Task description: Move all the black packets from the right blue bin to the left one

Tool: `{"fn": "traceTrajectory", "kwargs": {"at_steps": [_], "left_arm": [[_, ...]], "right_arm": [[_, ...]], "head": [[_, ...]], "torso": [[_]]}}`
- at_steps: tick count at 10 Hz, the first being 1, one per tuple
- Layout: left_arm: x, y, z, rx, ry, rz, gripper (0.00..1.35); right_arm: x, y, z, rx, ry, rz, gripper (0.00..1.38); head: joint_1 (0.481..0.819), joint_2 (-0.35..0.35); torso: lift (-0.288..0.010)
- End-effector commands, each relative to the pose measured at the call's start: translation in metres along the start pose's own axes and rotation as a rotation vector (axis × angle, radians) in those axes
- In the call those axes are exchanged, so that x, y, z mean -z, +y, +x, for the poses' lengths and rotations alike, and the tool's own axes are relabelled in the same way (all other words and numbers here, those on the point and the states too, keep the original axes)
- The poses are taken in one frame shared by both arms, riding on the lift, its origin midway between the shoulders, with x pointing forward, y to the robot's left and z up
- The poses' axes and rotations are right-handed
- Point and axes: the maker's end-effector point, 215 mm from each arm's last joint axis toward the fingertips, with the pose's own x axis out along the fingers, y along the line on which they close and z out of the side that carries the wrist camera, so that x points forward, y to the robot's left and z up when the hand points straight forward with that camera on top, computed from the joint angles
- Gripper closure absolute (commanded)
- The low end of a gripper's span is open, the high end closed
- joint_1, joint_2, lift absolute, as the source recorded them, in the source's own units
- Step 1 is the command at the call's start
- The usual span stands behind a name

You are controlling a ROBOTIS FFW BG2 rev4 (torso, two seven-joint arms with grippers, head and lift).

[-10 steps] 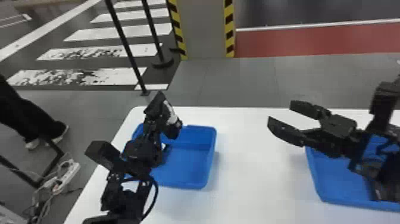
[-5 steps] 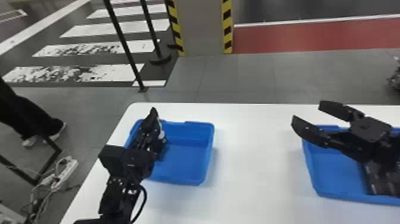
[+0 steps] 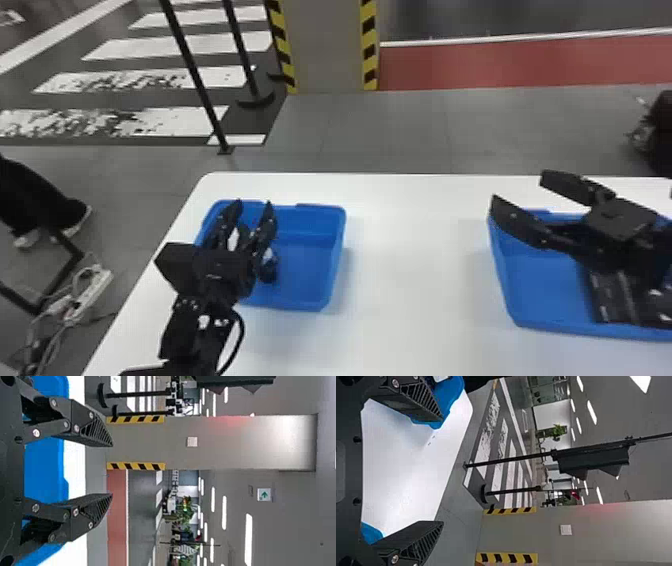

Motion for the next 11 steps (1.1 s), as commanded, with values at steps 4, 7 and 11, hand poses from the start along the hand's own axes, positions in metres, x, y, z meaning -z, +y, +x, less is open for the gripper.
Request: {"fn": "traceTrajectory", "kwargs": {"at_steps": [4, 7, 11], "left_arm": [[-0.044, -0.032, 0.005, 0.071, -0.154, -0.109, 0.11], [-0.025, -0.032, -0.011, 0.064, -0.122, -0.153, 0.12], [-0.008, -0.051, -0.017, 0.094, -0.078, -0.166, 0.11]], "right_arm": [[-0.013, -0.009, -0.083, 0.324, 0.035, -0.068, 0.1], [0.028, -0.04, -0.139, 0.534, 0.17, -0.003, 0.1], [0.107, -0.096, -0.155, 0.644, 0.313, 0.098, 0.1]], "head": [[0.695, 0.085], [0.695, 0.033], [0.695, -0.059]], "torso": [[-0.11], [-0.11], [-0.11]]}}
